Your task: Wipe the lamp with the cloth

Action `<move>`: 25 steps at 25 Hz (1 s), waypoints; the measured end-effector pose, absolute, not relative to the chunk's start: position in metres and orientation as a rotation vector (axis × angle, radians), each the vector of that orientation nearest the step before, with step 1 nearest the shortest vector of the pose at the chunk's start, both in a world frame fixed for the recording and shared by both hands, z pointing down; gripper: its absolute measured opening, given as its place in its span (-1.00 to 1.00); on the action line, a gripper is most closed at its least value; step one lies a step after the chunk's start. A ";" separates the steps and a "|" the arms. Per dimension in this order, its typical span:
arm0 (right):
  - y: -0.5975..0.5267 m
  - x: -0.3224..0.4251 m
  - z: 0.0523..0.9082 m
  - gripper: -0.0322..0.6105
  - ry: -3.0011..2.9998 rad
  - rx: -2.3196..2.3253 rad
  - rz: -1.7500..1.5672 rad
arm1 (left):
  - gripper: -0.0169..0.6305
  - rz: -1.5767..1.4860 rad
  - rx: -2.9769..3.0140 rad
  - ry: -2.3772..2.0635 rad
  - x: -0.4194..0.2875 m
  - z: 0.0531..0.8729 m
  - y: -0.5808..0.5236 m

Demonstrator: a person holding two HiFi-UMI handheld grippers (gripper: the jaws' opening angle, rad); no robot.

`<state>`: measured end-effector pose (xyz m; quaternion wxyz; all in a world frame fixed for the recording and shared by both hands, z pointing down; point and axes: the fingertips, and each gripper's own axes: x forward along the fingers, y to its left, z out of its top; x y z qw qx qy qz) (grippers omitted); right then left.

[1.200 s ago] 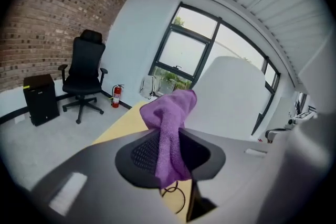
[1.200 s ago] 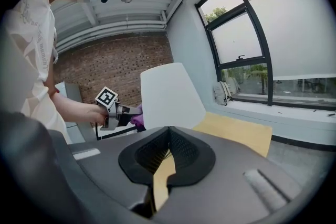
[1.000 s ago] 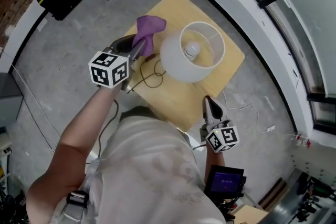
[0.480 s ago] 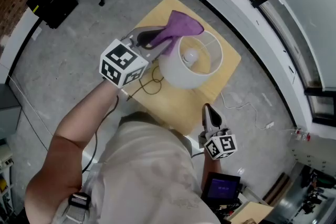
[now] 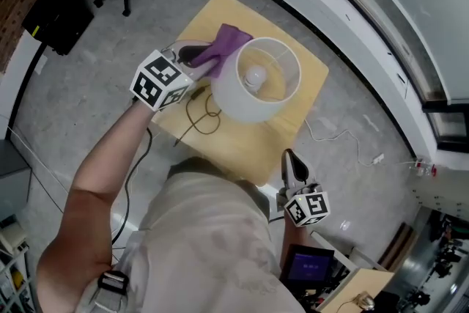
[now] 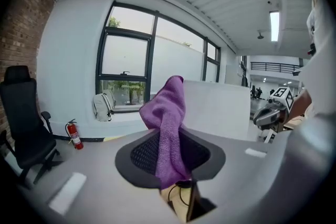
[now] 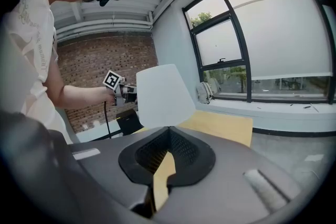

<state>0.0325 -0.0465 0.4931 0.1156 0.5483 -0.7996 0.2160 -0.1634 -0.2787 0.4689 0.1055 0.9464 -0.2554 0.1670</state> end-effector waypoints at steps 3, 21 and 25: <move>-0.043 0.033 0.497 -0.86 -2.333 1.622 0.642 | -0.65 0.580 2.772 -0.742 -0.166 0.496 -0.282; -0.038 0.039 0.497 -0.86 -2.344 1.691 0.632 | -0.65 0.616 3.052 -0.446 -0.147 0.402 -0.329; -0.035 0.048 0.499 -0.86 -2.340 1.734 0.642 | -0.65 0.699 3.119 -0.189 -0.121 0.382 -0.318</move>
